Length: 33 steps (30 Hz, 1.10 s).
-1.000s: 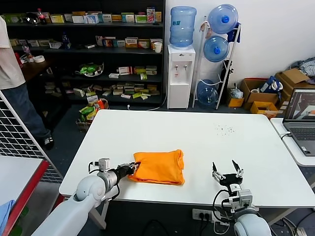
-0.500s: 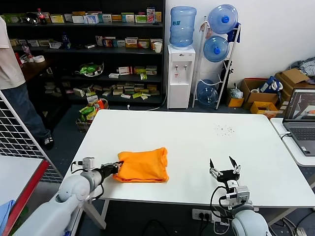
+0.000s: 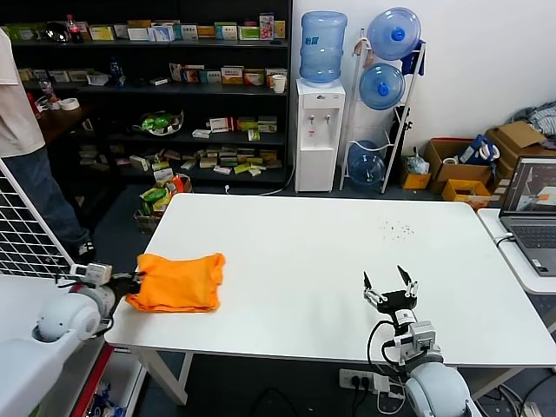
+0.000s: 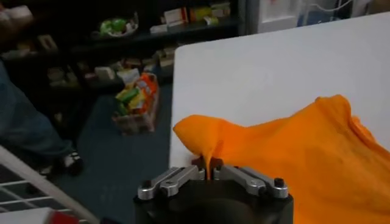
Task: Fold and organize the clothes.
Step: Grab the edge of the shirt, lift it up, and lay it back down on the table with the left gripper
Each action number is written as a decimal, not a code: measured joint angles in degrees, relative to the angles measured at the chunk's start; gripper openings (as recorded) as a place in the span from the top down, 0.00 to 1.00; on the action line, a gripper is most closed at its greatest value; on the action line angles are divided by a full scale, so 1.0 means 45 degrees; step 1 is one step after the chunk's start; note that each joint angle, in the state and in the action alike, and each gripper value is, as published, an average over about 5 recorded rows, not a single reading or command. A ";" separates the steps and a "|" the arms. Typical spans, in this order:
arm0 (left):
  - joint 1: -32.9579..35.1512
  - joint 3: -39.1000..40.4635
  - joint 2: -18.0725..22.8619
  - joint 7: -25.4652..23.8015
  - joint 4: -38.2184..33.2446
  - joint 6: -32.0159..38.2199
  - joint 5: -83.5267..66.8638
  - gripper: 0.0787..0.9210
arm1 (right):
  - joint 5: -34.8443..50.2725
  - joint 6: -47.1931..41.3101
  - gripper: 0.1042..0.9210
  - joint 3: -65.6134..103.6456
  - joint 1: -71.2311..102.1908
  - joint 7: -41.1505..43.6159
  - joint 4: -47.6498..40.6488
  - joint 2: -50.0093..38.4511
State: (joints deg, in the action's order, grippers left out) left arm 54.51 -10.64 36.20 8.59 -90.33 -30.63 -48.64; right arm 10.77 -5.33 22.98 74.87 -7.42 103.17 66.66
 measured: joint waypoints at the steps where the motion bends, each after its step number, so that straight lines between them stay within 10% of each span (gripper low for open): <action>1: -0.0040 -0.0023 -0.0203 0.0059 0.0063 0.0014 0.0078 0.95 | 0.0000 0.0022 0.12 -0.0017 -0.0036 0.0013 0.0000 -0.0001; 16: -0.0822 0.0175 -0.3097 0.0571 0.0573 0.0268 0.0470 0.95 | -0.0078 0.0225 0.12 -0.0146 -0.0238 0.0085 -0.0080 0.0026; 33: -0.0910 0.0600 -0.3200 0.1249 -0.0024 0.0255 0.0775 0.95 | -0.0408 0.0379 0.12 -0.0094 -0.0049 0.0111 -0.0096 0.0135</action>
State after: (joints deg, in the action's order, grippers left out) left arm 50.41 -7.94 21.80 14.21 -90.44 -29.48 -45.16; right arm 8.93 -3.62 22.55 74.65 -6.92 102.74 67.27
